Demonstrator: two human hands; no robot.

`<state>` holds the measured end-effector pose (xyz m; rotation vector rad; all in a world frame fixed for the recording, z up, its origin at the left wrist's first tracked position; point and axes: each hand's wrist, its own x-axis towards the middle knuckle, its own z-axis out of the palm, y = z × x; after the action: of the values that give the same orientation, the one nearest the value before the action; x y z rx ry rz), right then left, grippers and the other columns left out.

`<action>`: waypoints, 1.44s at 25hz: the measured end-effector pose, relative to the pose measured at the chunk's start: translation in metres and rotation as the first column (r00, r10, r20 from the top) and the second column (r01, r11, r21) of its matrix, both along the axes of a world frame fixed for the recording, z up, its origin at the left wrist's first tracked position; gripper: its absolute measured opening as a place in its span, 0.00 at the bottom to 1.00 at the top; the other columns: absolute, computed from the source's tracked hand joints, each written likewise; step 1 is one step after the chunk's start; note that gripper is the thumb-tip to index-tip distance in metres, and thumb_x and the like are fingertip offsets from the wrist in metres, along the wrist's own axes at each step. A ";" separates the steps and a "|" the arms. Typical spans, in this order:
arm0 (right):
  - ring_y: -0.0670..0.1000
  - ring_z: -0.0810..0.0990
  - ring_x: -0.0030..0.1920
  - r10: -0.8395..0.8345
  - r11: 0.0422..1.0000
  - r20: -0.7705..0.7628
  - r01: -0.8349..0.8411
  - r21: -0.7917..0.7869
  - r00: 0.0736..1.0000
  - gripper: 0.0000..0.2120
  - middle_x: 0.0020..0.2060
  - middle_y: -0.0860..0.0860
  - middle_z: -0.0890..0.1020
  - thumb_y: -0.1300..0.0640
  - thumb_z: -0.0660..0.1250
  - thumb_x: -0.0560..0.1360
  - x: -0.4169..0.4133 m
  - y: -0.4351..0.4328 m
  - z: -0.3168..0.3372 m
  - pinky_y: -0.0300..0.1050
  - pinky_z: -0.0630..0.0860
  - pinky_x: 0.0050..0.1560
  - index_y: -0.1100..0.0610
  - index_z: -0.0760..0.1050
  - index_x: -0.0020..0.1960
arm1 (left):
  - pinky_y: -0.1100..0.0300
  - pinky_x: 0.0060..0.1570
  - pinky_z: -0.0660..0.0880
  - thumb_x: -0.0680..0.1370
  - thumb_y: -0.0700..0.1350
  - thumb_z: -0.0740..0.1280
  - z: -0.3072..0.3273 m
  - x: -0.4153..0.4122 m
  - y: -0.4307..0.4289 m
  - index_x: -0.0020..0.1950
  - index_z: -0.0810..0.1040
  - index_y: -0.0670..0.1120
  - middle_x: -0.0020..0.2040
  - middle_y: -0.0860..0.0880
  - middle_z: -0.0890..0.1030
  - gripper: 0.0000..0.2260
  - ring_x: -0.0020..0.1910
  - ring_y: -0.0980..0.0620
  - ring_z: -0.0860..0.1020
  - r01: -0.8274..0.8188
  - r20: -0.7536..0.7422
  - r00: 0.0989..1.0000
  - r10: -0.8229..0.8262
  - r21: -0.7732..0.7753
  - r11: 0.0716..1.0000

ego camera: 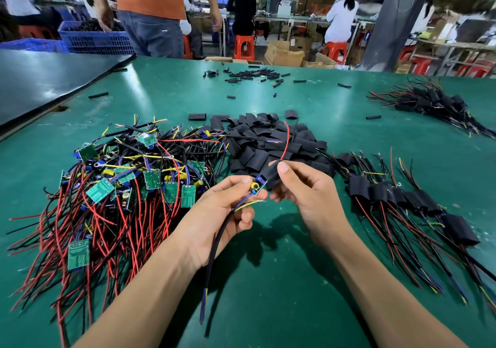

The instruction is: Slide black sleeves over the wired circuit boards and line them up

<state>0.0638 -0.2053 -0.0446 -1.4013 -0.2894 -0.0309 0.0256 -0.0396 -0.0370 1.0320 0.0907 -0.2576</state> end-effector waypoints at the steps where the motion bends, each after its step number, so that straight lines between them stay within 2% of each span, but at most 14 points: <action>1: 0.54 0.80 0.34 -0.002 1.000 0.001 0.002 -0.009 1.000 0.12 0.38 0.58 0.83 0.49 0.70 0.77 -0.001 0.001 0.000 0.44 0.77 0.39 0.58 0.84 0.49 | 0.65 0.23 0.68 0.72 0.47 0.69 0.000 -0.001 0.000 0.47 0.76 0.46 0.40 0.45 0.84 0.07 0.22 0.55 0.70 0.007 0.001 1.000 -0.007 0.001 1.000; 5: 0.53 0.80 0.34 0.048 0.999 -0.020 -0.049 -0.015 0.999 0.13 0.38 0.57 0.84 0.47 0.69 0.76 -0.002 0.001 0.002 0.44 0.77 0.39 0.57 0.84 0.47 | 0.65 0.23 0.67 0.71 0.47 0.70 0.000 -0.002 -0.001 0.44 0.78 0.46 0.39 0.45 0.84 0.06 0.22 0.55 0.69 0.018 0.014 1.000 -0.018 0.024 1.000; 11: 0.52 0.79 0.33 0.167 0.978 -0.103 -0.152 0.144 0.980 0.15 0.39 0.57 0.84 0.46 0.72 0.73 -0.005 0.005 0.002 0.41 0.77 0.38 0.58 0.84 0.47 | 0.65 0.23 0.67 0.72 0.48 0.70 0.003 -0.002 0.001 0.45 0.77 0.48 0.40 0.46 0.83 0.05 0.23 0.55 0.69 -0.015 0.031 0.999 0.015 -0.009 1.000; 16: 0.53 0.79 0.34 0.195 0.973 -0.089 -0.181 0.143 0.977 0.15 0.38 0.58 0.84 0.45 0.71 0.73 -0.004 0.004 0.001 0.41 0.77 0.39 0.57 0.85 0.48 | 0.65 0.24 0.67 0.73 0.48 0.70 0.003 -0.002 0.001 0.46 0.78 0.46 0.40 0.45 0.83 0.07 0.23 0.55 0.69 0.004 0.045 0.999 -0.005 0.031 1.000; 19: 0.52 0.79 0.34 0.176 0.980 -0.056 -0.170 0.101 0.983 0.11 0.37 0.56 0.84 0.49 0.70 0.76 -0.003 0.003 0.000 0.41 0.77 0.39 0.55 0.85 0.51 | 0.66 0.25 0.67 0.73 0.49 0.70 0.002 -0.001 0.001 0.51 0.77 0.44 0.41 0.44 0.84 0.12 0.24 0.54 0.69 -0.050 0.079 0.996 0.041 0.110 0.993; 23: 0.50 0.81 0.35 0.105 0.994 -0.017 -0.105 -0.010 0.994 0.09 0.39 0.53 0.85 0.53 0.66 0.80 -0.002 0.003 -0.001 0.40 0.77 0.39 0.53 0.83 0.56 | 0.65 0.25 0.67 0.78 0.44 0.68 -0.001 -0.004 -0.003 0.56 0.82 0.44 0.42 0.46 0.83 0.08 0.24 0.53 0.71 -0.168 0.182 0.975 0.125 0.245 0.955; 28: 0.49 0.81 0.36 0.093 0.992 -0.032 -0.095 -0.084 0.995 0.11 0.38 0.50 0.84 0.57 0.61 0.83 -0.003 0.007 -0.003 0.41 0.77 0.40 0.49 0.80 0.61 | 0.65 0.27 0.68 0.79 0.43 0.68 -0.003 -0.005 -0.008 0.57 0.84 0.46 0.43 0.49 0.83 0.09 0.24 0.53 0.72 -0.263 0.249 0.949 0.195 0.278 0.924; 31: 0.50 0.81 0.34 0.050 0.996 -0.003 -0.050 -0.071 0.999 0.09 0.40 0.50 0.84 0.61 0.64 0.82 -0.006 0.011 -0.004 0.43 0.76 0.38 0.53 0.77 0.60 | 0.65 0.27 0.68 0.79 0.42 0.68 -0.004 -0.005 -0.007 0.54 0.84 0.46 0.42 0.51 0.84 0.07 0.24 0.53 0.73 -0.317 0.280 0.931 0.235 0.294 0.902; 33: 0.52 0.81 0.32 -0.006 1.000 -0.017 0.005 -0.026 1.000 0.08 0.40 0.53 0.83 0.62 0.67 0.80 -0.006 0.012 -0.005 0.44 0.76 0.35 0.58 0.74 0.58 | 0.64 0.27 0.68 0.79 0.42 0.68 -0.003 -0.005 -0.008 0.53 0.84 0.46 0.41 0.52 0.84 0.06 0.23 0.53 0.73 -0.323 0.286 0.928 0.240 0.288 0.902; 36: 0.52 0.81 0.29 -0.034 0.999 -0.020 0.034 0.014 0.999 0.05 0.35 0.52 0.81 0.62 0.68 0.79 -0.004 0.008 -0.002 0.42 0.76 0.32 0.59 0.73 0.53 | 0.64 0.27 0.68 0.79 0.42 0.68 -0.003 -0.005 -0.008 0.52 0.84 0.47 0.40 0.51 0.84 0.06 0.23 0.53 0.73 -0.326 0.288 0.926 0.244 0.282 0.902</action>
<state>0.0594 -0.1969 -0.0463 -1.3913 -0.2488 -0.0475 0.0208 -0.0477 -0.0400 1.3560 0.0602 0.1649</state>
